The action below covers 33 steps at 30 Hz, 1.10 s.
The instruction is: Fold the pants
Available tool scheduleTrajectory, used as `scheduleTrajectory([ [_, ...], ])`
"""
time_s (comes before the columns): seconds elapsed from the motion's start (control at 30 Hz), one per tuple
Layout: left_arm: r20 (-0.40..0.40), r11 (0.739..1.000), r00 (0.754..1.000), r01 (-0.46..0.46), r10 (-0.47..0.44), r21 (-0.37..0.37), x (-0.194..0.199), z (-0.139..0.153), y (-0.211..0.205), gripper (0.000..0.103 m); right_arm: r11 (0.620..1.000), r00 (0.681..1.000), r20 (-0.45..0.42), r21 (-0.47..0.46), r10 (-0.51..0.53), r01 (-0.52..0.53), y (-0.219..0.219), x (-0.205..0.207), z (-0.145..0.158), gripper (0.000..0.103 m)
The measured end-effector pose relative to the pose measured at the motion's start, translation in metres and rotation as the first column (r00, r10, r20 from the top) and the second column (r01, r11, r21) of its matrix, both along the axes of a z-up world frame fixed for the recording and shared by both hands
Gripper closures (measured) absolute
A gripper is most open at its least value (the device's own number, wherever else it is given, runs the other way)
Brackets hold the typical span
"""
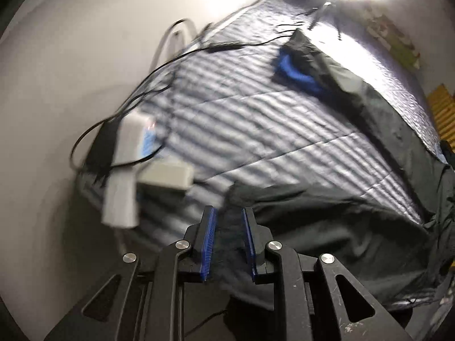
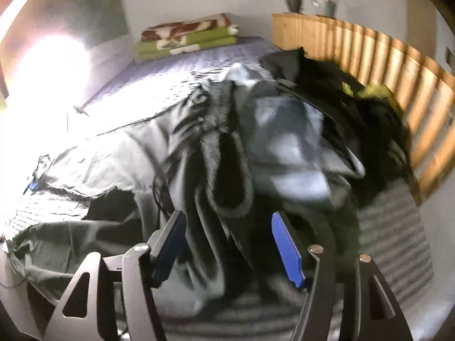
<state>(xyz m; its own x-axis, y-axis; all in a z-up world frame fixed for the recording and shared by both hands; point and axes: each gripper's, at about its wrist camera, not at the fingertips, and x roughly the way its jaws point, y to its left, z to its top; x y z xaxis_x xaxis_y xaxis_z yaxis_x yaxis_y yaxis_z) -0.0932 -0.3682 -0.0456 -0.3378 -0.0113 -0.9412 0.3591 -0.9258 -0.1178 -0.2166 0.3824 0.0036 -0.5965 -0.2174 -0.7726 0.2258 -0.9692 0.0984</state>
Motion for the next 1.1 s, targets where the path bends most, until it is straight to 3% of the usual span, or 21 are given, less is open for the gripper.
scheduleTrajectory([
  [0.07, -0.009, 0.999, 0.999, 0.037, -0.037, -0.005, -0.013, 0.003, 0.019, 0.082, 0.999, 0.999, 0.031, 0.031, 0.017, -0.018, -0.010, -0.017, -0.009, 0.043],
  [0.1, -0.012, 0.999, 0.999, 0.053, -0.053, -0.006, -0.018, 0.003, 0.026, 0.082, 0.998, 0.999, 0.050, 0.064, 0.016, -0.020, -0.017, -0.028, -0.016, 0.048],
  [0.13, -0.015, 0.997, 0.997, 0.073, -0.073, -0.004, -0.023, 0.003, 0.034, 0.082, 0.996, 0.998, 0.055, 0.083, 0.007, -0.012, -0.020, -0.031, -0.020, 0.061],
  [0.17, -0.014, 0.996, 0.996, 0.089, -0.089, -0.006, -0.026, 0.002, 0.042, 0.082, 0.996, 0.998, 0.062, 0.095, -0.003, -0.003, -0.021, -0.035, -0.023, 0.095],
  [0.23, -0.014, 0.993, 0.993, 0.116, -0.117, -0.019, -0.031, 0.002, 0.053, 0.082, 0.996, 0.996, 0.086, 0.086, -0.002, -0.005, -0.016, -0.036, -0.024, 0.095],
  [0.37, -0.021, 0.994, 0.994, 0.103, -0.103, -0.025, -0.025, -0.001, 0.051, 0.082, 0.992, 0.998, 0.009, 0.113, -0.054, 0.053, 0.010, -0.028, -0.003, 0.095],
  [0.5, -0.027, 0.998, 0.998, 0.053, -0.053, -0.023, -0.001, 0.000, 0.028, 0.082, 0.978, 0.978, -0.004, 0.001, -0.207, 0.207, 0.059, -0.034, 0.009, 0.095],
  [0.63, -0.004, 1.000, 1.000, 0.010, -0.010, -0.022, 0.033, -0.014, 0.008, 0.060, 0.973, 0.973, 0.008, 0.028, -0.231, 0.230, 0.068, -0.042, 0.001, 0.094],
  [0.73, 0.016, 0.999, 1.000, -0.027, 0.027, 0.019, 0.054, -0.031, -0.002, 0.058, 0.978, 0.979, 0.014, 0.043, -0.203, 0.202, 0.061, -0.039, -0.003, 0.089],
  [0.83, 0.021, 0.993, 0.997, -0.077, 0.075, 0.086, 0.069, -0.049, -0.013, 0.051, 0.978, 0.979, -0.005, 0.030, -0.206, 0.206, 0.058, -0.018, 0.004, 0.072],
  [0.87, 0.019, 0.991, 0.996, -0.087, 0.086, 0.103, 0.071, -0.054, -0.014, 0.051, 0.978, 0.978, -0.001, 0.011, -0.210, 0.210, 0.058, -0.010, 0.006, 0.065],
  [1.03, -0.019, 0.976, 0.995, -0.090, 0.095, 0.200, 0.068, -0.063, -0.011, 0.052, 0.981, 0.982, 0.067, -0.060, -0.179, 0.183, 0.055, 0.028, -0.004, 0.064],
  [1.1, -0.026, 0.982, 0.997, -0.072, 0.078, 0.176, 0.065, -0.062, -0.004, 0.070, 0.977, 0.979, 0.093, -0.089, -0.184, 0.192, 0.057, 0.037, -0.011, 0.064],
])
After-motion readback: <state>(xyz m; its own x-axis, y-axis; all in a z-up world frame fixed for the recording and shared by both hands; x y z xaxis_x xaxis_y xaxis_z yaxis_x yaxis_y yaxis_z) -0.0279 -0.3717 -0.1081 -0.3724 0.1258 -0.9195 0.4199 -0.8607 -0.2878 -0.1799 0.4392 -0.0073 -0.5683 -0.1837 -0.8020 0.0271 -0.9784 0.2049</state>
